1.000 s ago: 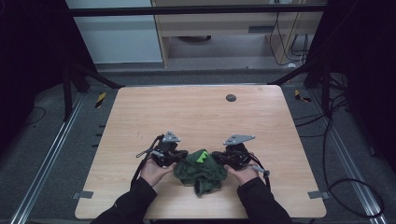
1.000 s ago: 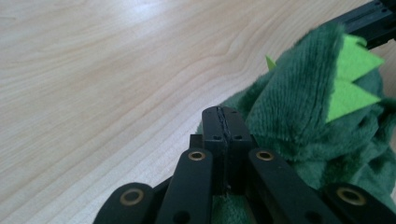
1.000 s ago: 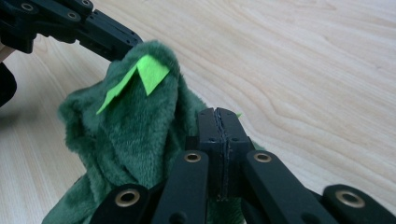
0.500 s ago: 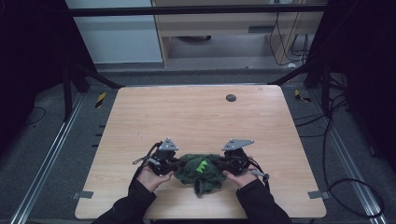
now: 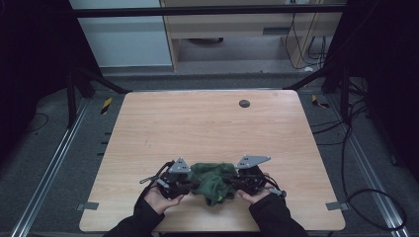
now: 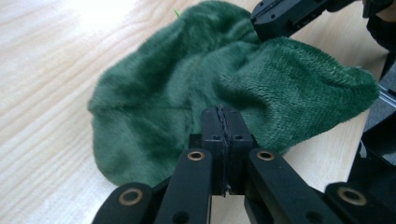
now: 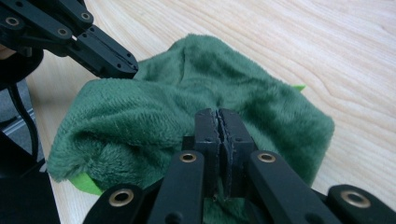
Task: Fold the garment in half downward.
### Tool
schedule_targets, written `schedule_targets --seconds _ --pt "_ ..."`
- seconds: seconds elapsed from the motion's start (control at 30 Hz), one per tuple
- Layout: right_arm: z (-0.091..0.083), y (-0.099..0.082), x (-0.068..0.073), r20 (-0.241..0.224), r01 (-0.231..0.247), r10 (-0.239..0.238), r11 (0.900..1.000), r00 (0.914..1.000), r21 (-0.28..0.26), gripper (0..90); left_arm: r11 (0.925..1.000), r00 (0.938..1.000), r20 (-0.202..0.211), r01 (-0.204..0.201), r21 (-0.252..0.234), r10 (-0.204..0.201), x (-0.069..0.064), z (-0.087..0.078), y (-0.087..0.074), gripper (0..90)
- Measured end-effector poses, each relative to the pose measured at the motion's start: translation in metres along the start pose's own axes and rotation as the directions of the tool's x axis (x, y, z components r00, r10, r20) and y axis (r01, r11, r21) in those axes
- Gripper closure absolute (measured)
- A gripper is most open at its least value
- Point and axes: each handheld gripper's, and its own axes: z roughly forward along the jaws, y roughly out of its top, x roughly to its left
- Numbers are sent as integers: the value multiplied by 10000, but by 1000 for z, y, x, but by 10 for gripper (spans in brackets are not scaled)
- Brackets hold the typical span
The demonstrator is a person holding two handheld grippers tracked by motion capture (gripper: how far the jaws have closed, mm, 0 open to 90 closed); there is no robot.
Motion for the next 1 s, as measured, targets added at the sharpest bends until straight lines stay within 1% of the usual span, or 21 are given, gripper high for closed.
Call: schedule_targets --seconds 0.2,0.33,0.73,0.87,0.93,1.0 --pt "1 -4 3 -110 3 -2 9999 9999 133 865 9999 9999 70 101 86 -102 -5 1 -8 892" --pt "1 -7 5 -185 -8 12 9998 9998 214 864 9997 9999 103 68 227 -70 -7 3 -12 892" --pt "3 -17 10 -272 -53 65 9991 9996 423 861 9979 10000 -44 10 652 -7 -9 12 -20 893" --pt "5 -20 10 -210 -15 26 9987 9998 505 859 9976 10000 -86 55 691 -49 -8 14 -22 892" --pt "6 -21 10 -198 -29 39 9987 9998 505 858 9980 9998 -156 112 625 -103 -7 13 -22 888" --pt "6 -20 10 -214 -18 28 9989 9998 462 854 9988 9996 -207 176 455 -167 -5 9 -22 875"
